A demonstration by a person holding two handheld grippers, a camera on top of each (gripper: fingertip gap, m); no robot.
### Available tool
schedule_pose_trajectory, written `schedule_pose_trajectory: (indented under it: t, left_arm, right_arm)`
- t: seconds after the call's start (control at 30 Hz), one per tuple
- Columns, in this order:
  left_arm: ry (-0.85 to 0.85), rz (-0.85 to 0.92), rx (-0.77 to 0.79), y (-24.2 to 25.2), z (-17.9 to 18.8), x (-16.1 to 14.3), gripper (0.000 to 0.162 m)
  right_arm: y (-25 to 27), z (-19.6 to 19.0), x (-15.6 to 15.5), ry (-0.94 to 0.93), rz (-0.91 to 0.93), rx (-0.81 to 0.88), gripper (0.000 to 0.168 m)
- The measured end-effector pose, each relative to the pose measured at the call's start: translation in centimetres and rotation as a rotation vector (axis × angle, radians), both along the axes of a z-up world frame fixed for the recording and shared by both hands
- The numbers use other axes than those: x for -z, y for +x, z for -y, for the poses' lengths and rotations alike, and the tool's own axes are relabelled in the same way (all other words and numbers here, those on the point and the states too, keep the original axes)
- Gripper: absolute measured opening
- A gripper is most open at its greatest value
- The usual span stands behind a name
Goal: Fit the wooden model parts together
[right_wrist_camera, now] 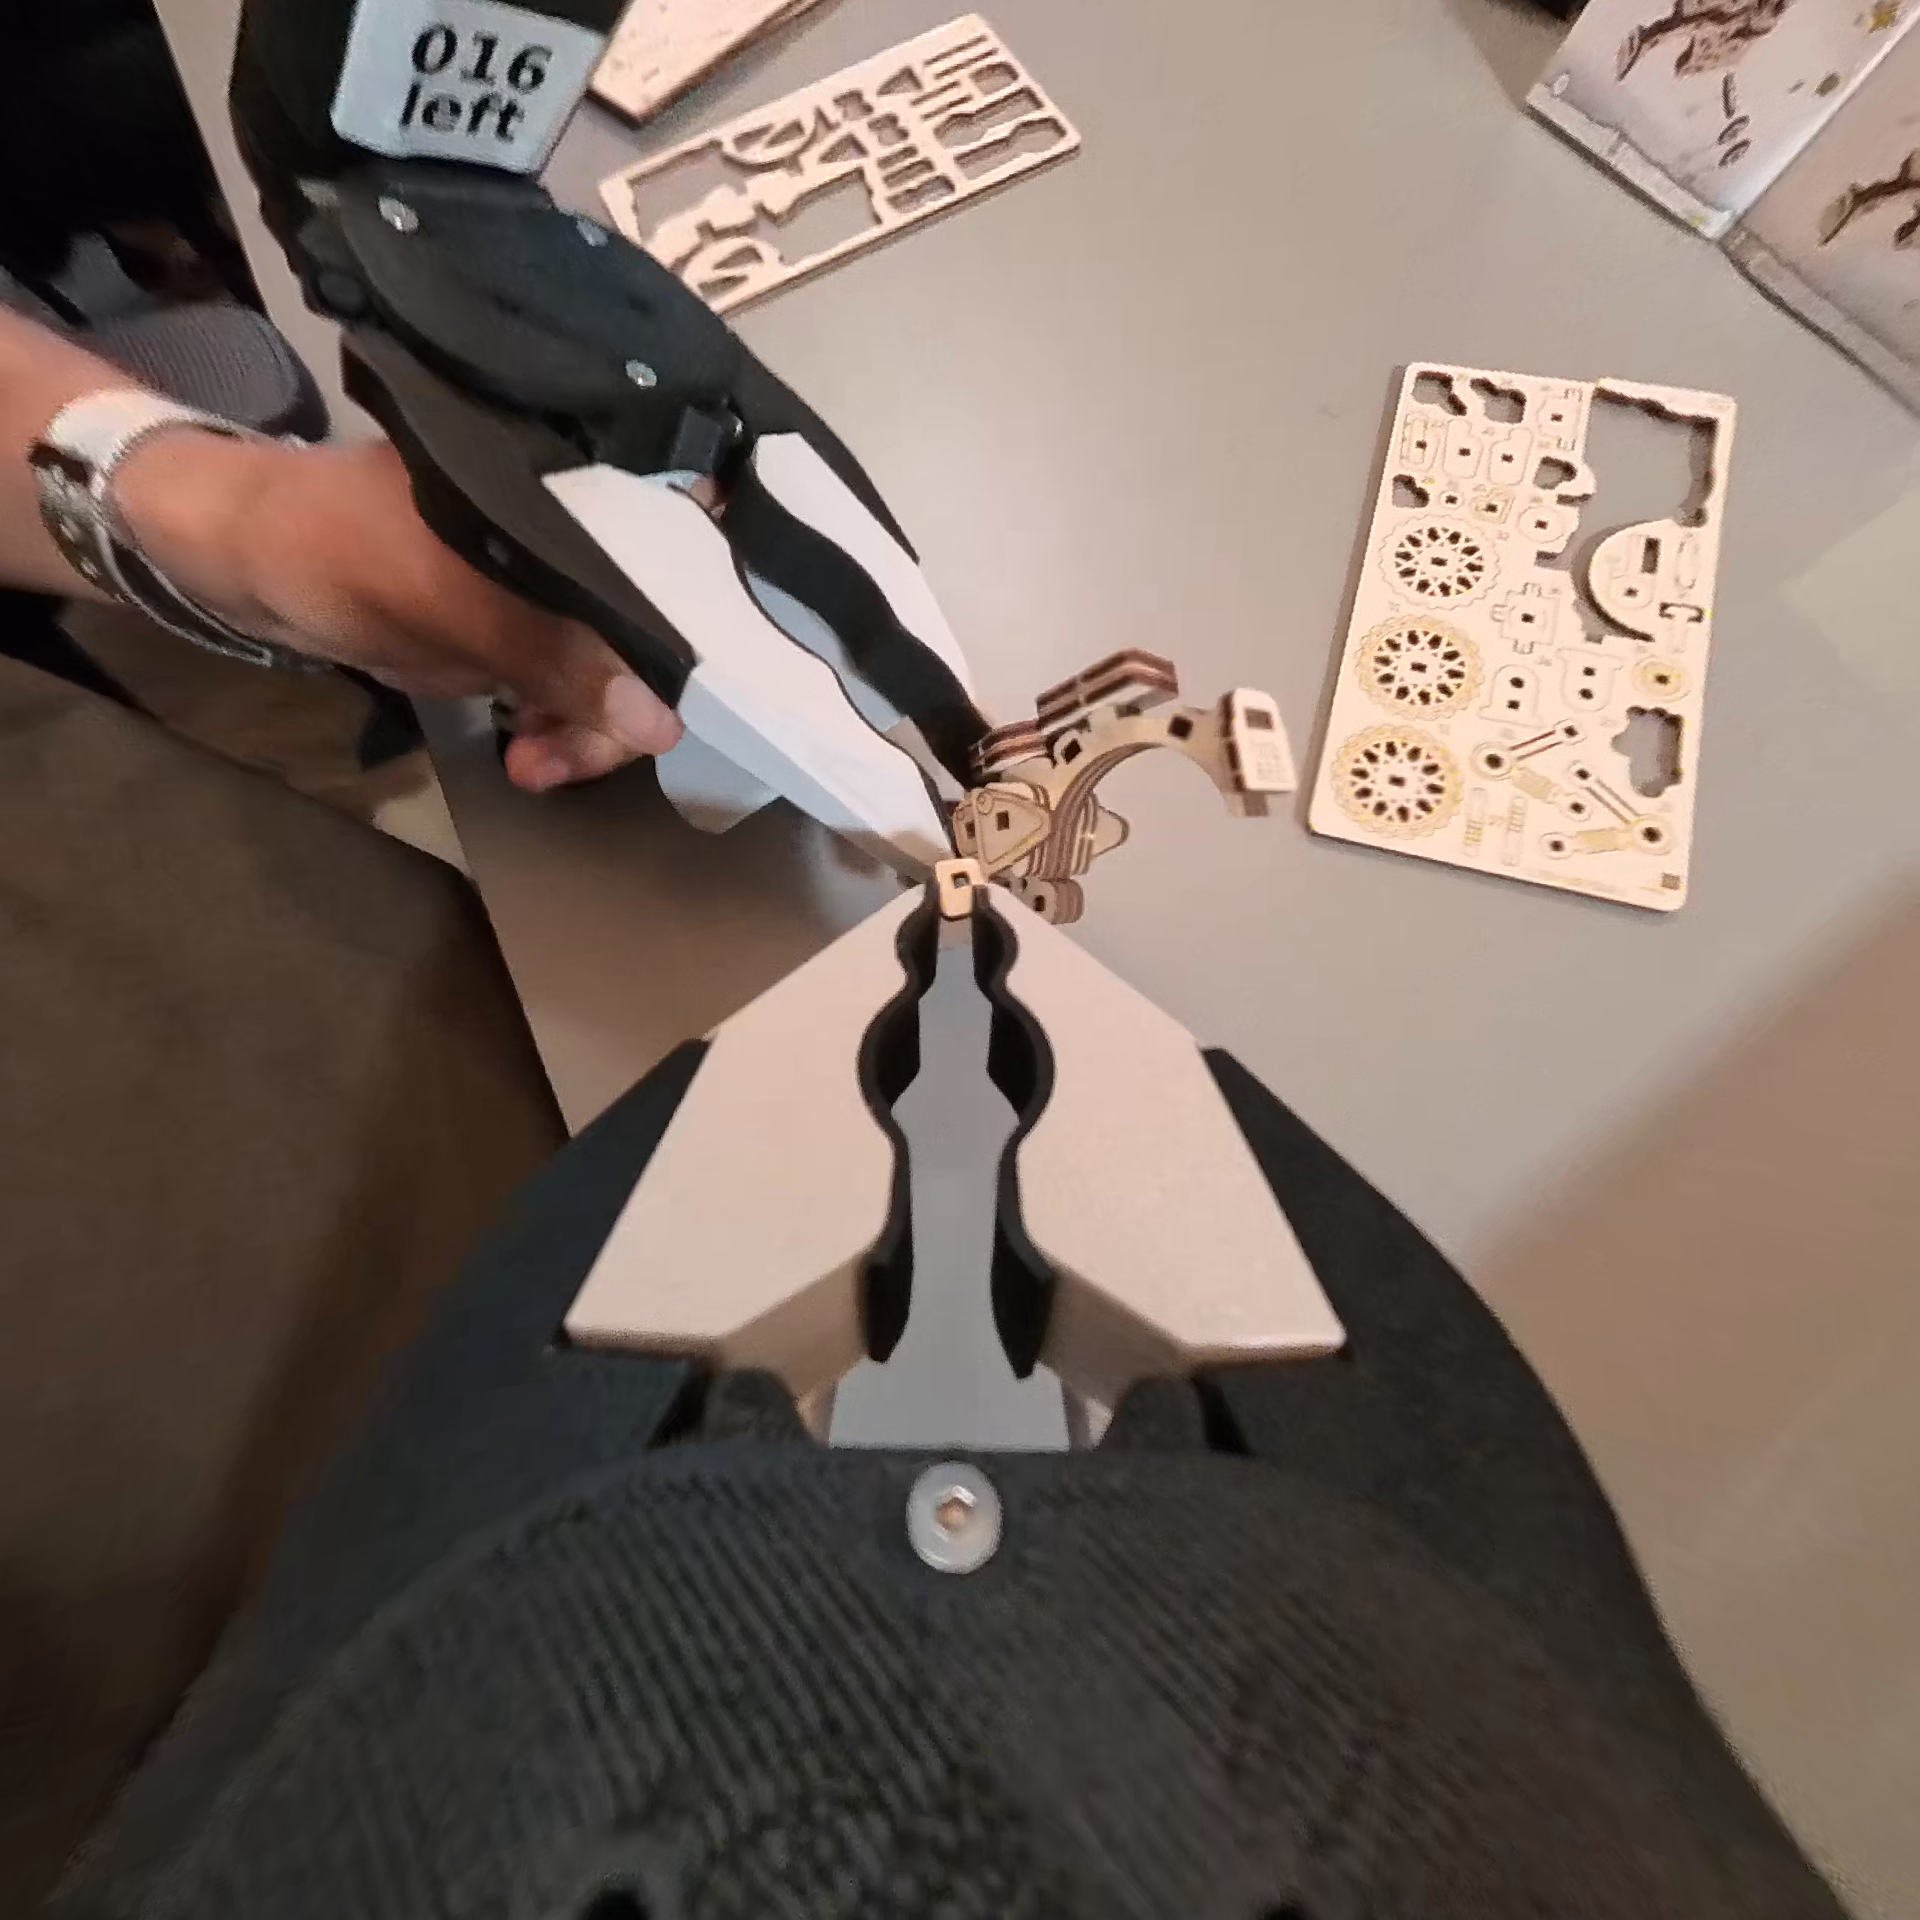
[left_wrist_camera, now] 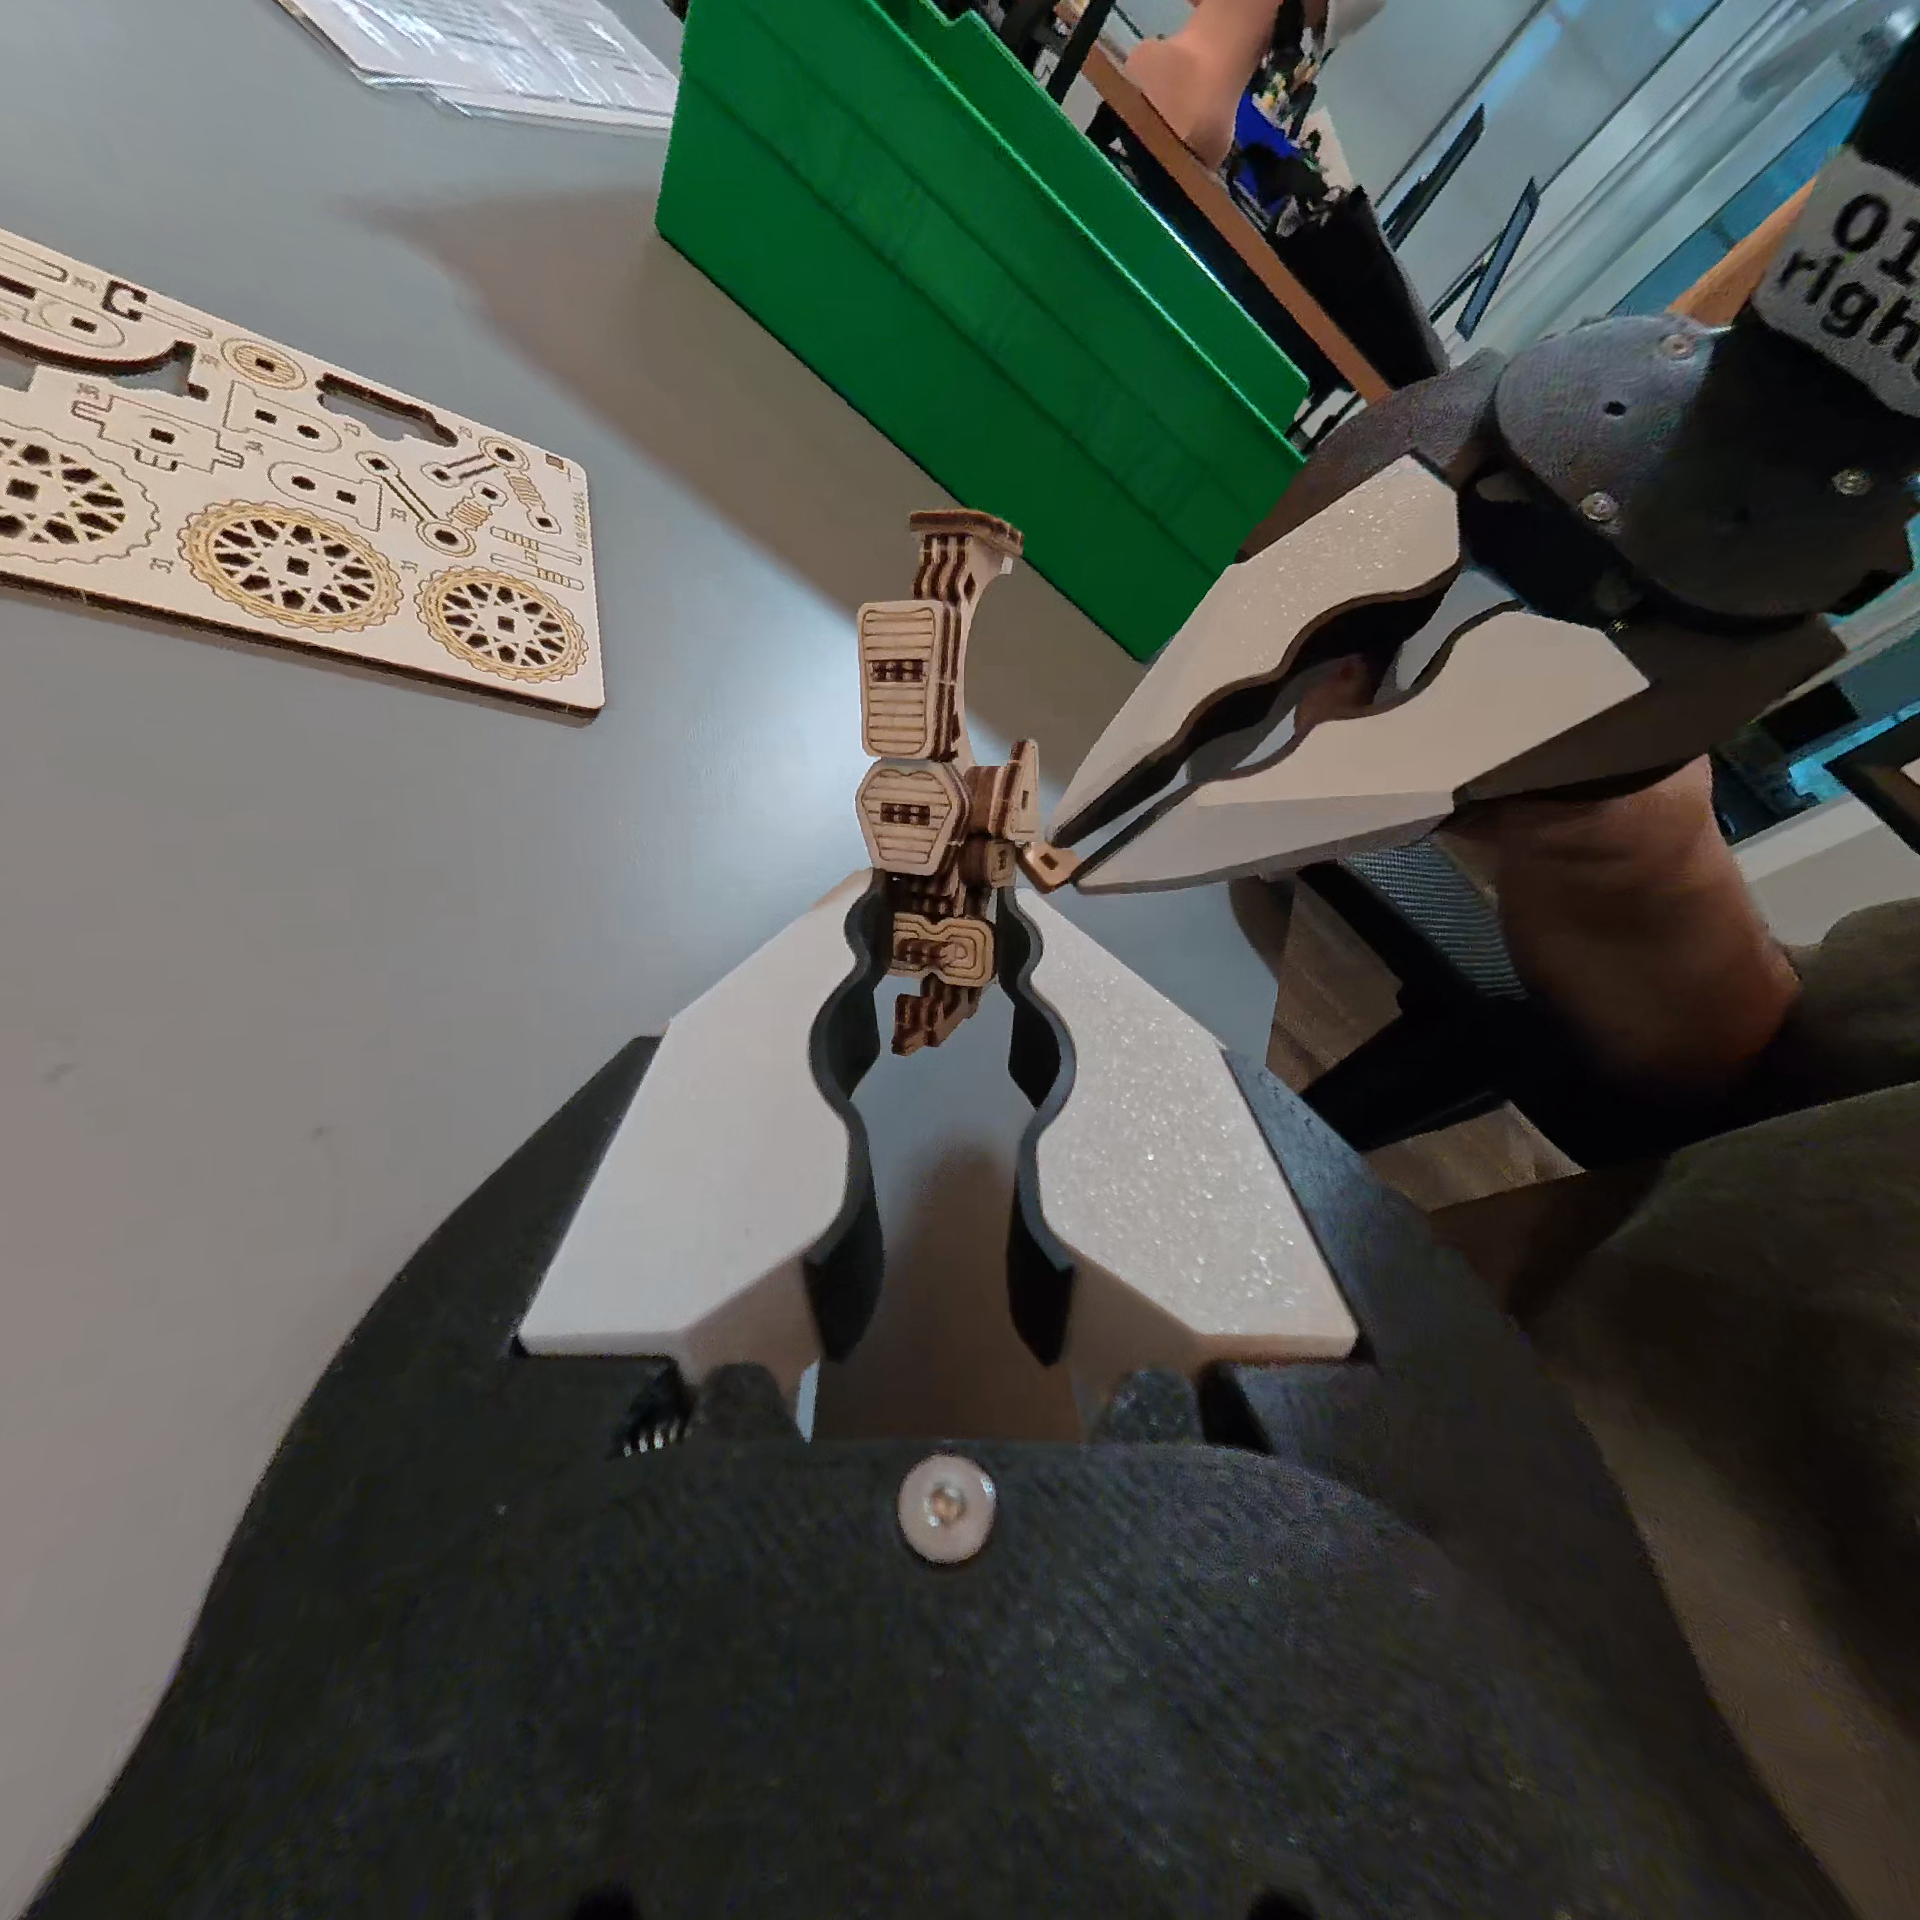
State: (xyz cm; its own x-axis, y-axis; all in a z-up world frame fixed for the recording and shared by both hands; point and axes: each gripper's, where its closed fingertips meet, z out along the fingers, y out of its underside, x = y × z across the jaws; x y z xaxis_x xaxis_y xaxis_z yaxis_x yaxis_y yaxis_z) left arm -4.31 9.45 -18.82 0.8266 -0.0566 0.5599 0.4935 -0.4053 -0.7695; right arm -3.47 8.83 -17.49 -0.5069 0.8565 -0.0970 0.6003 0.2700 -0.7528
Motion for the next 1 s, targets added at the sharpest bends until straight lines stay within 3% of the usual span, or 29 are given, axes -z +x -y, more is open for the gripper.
schedule_pose_trajectory:
  t: [0.2,0.6,1.0]
  left_arm:
    - [0.01,-0.018,-0.009,-0.1,-0.04,-0.17,0.017]
    - [0.008,0.103,-0.019,-0.17,-0.04,0.11,0.017]
    - [0.005,0.067,-0.022,0.03,-0.07,0.15,0.017]
  right_arm:
    - [-0.06,-0.08,-0.18,-0.065,0.017,0.022,0.004]
    - [0.25,-0.14,0.35,0.025,0.024,0.009,0.004]
    - [0.2,-0.54,0.06,0.108,0.009,0.034,0.004]
